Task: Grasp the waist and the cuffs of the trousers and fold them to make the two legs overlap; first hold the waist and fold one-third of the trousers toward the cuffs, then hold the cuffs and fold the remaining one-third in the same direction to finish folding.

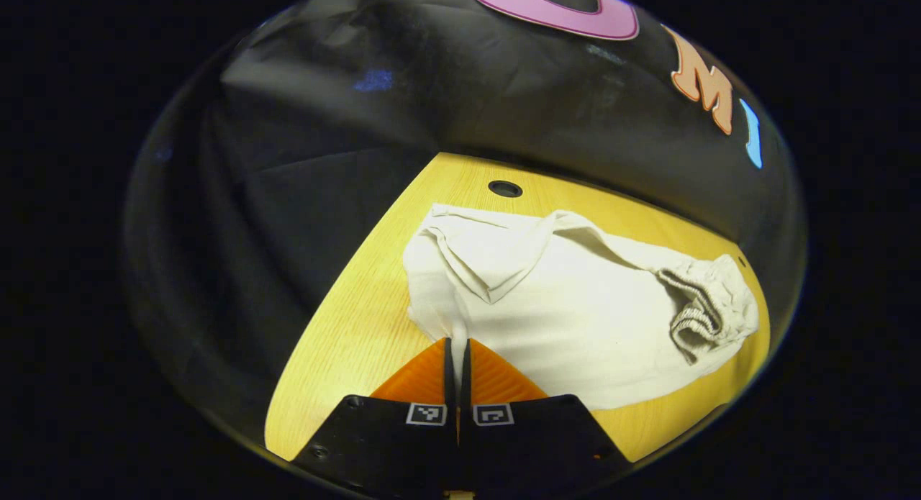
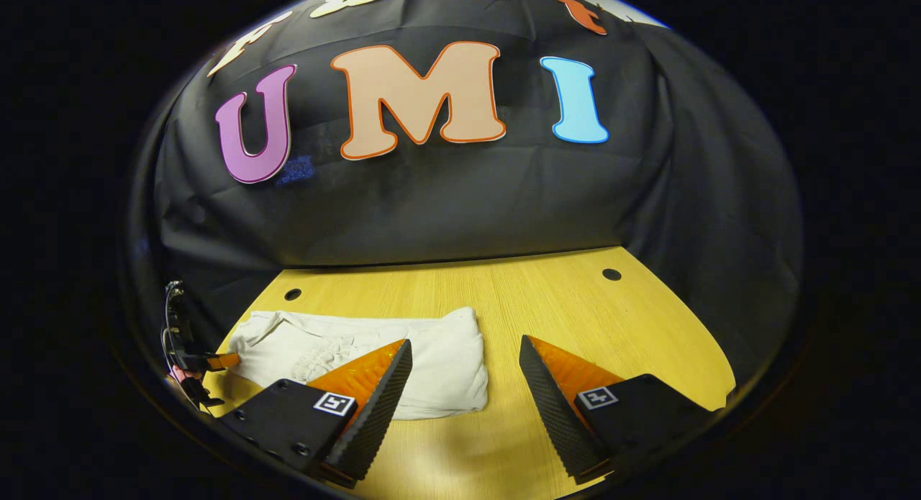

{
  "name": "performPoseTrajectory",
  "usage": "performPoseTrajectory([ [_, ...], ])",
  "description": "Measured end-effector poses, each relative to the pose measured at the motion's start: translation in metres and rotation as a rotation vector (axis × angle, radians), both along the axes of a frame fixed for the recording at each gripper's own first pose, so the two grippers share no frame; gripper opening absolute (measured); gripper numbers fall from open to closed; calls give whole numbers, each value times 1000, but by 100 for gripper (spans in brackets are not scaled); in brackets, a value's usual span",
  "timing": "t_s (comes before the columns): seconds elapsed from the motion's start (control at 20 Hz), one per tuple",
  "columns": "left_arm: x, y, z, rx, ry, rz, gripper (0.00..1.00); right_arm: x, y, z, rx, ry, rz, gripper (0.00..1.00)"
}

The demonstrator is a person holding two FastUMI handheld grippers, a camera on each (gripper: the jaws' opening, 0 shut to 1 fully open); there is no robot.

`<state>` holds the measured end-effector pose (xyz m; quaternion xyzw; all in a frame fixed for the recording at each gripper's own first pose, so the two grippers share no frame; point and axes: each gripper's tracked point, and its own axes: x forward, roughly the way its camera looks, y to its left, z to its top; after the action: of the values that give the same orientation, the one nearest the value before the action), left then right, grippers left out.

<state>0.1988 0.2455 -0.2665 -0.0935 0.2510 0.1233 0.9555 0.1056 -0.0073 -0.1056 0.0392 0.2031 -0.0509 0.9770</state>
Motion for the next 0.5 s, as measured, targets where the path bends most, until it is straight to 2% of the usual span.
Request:
performPoseTrajectory([
  [0.15,4,-6,10,-28,-42,12,0,-1,-4,1,16,-5,4,96],
  [0.2,7,-10,17,-38,-62,7,0,-2,-5,0,21,-4,6,92],
  [0.25,9,-17,26,-43,-78,-3,0,-4,-8,0,26,-3,10,97],
  [0.3,9,-25,35,-39,-96,-11,0,-3,-12,0,29,-4,12,92],
  [0.35,11,-35,47,-38,-114,-25,0,-3,-14,1,33,-6,16,96],
  [0.5,16,-69,77,-48,-160,-57,0,-6,-26,1,44,-11,27,96],
])
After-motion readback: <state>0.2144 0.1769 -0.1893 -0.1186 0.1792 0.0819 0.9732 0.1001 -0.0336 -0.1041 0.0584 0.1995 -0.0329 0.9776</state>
